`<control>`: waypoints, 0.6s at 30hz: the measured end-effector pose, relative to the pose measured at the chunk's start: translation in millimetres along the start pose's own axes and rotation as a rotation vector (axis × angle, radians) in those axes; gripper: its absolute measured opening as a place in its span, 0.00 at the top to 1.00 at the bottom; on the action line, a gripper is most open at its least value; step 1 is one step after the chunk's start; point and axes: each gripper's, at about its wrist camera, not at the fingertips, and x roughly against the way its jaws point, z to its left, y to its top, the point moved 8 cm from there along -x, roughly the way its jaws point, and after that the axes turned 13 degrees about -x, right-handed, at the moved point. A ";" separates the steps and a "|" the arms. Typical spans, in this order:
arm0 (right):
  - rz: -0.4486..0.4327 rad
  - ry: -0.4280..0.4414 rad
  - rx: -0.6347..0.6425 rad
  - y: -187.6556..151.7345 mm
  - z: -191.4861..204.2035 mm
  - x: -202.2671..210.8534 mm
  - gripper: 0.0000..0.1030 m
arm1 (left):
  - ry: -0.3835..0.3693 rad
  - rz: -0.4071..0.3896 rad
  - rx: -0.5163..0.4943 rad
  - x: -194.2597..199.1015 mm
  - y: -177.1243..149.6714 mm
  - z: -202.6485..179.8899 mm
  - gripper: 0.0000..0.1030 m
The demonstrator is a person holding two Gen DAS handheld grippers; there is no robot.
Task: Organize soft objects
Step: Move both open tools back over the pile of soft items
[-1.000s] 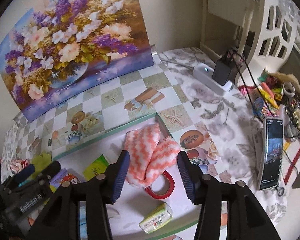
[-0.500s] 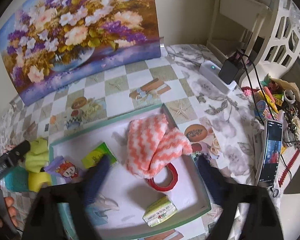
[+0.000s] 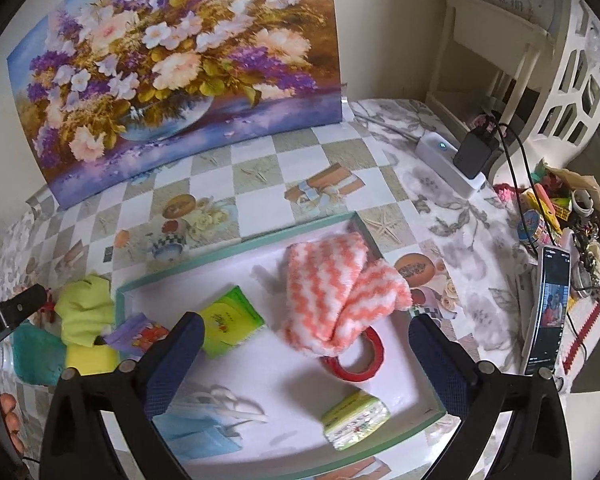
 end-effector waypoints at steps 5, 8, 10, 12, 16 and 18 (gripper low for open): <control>-0.011 0.017 0.007 -3.7 17.2 3.9 0.00 | 0.001 -0.007 0.038 5.6 -4.1 18.4 0.05; -0.004 0.025 0.024 -9.3 29.6 3.3 0.00 | 0.003 -0.010 0.052 8.1 -6.3 28.8 0.05; -0.005 0.021 0.046 -13.7 38.6 3.3 0.00 | 0.002 -0.013 0.065 9.7 -7.8 36.1 0.05; -0.008 0.019 0.085 -18.5 51.2 3.2 0.00 | 0.003 -0.015 0.080 11.2 -9.6 44.5 0.05; 0.005 0.047 0.132 -29.2 75.2 1.7 0.00 | 0.005 -0.019 0.105 13.9 -12.4 60.5 0.05; 0.008 0.065 0.151 -34.4 87.7 1.5 0.00 | 0.008 -0.020 0.117 15.5 -14.3 69.8 0.05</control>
